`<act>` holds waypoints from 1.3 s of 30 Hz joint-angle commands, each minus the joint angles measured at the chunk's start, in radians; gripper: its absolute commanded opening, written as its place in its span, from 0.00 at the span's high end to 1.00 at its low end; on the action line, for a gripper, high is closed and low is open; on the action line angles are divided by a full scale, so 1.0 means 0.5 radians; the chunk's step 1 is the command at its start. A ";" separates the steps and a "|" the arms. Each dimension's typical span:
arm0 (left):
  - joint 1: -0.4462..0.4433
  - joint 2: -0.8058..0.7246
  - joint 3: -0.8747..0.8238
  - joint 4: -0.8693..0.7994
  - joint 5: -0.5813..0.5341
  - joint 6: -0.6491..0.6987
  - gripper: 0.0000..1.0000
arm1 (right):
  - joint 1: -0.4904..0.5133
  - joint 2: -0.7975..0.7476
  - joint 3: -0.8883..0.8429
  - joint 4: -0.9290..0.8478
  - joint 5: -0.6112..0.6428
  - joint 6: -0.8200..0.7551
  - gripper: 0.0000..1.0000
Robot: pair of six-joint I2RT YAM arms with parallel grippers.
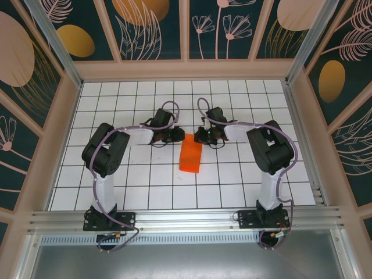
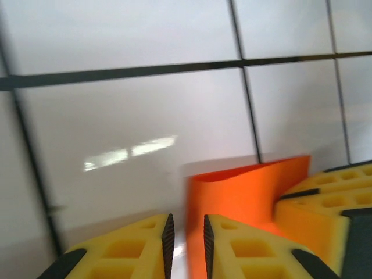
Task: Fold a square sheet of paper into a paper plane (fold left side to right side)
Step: First fold the square sheet of paper in half at the center of the table.
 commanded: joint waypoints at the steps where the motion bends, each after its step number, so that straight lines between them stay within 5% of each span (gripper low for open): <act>1: 0.052 -0.096 -0.043 -0.161 -0.132 0.081 0.75 | 0.027 0.093 -0.108 -0.286 0.136 -0.041 0.87; 11: 0.004 -0.196 -0.043 0.065 0.225 0.060 0.77 | 0.029 0.098 -0.089 -0.291 0.130 -0.037 0.87; 22: -0.068 0.124 0.225 0.051 0.267 0.037 0.77 | 0.036 0.103 -0.077 -0.301 0.127 -0.041 0.87; 39: 0.016 0.250 0.147 -0.099 -0.110 0.150 0.76 | 0.039 0.097 -0.095 -0.313 0.139 -0.047 0.87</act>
